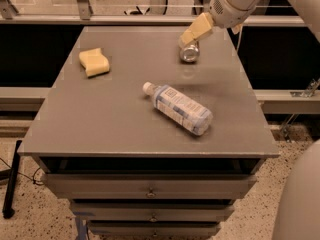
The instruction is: Place orange can upright
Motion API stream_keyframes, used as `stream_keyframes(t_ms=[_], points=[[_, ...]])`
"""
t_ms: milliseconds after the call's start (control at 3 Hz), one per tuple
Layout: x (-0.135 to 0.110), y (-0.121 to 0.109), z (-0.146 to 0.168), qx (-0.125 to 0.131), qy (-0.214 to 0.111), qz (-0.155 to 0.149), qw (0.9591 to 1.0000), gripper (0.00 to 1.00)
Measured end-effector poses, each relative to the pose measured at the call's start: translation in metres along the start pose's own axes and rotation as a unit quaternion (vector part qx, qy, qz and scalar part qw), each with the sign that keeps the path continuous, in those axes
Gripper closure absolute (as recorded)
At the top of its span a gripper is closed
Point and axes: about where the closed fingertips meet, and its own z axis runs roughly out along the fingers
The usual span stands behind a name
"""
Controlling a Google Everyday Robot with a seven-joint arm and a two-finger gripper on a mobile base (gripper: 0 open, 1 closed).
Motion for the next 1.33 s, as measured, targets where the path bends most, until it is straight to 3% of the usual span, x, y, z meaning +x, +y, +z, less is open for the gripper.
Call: stream_keyframes(t_ms=[667, 1000, 1333], points=[[-0.012, 0.005, 0.007, -0.013, 0.000, 0.014, 0.9998, 0.00], [-0.032, 0.020, 0.026, -0.036, 0.007, 0.051, 0.9981, 0.00], [-0.049, 0.033, 0.043, -0.039, 0.013, 0.081, 0.9958, 0.00]])
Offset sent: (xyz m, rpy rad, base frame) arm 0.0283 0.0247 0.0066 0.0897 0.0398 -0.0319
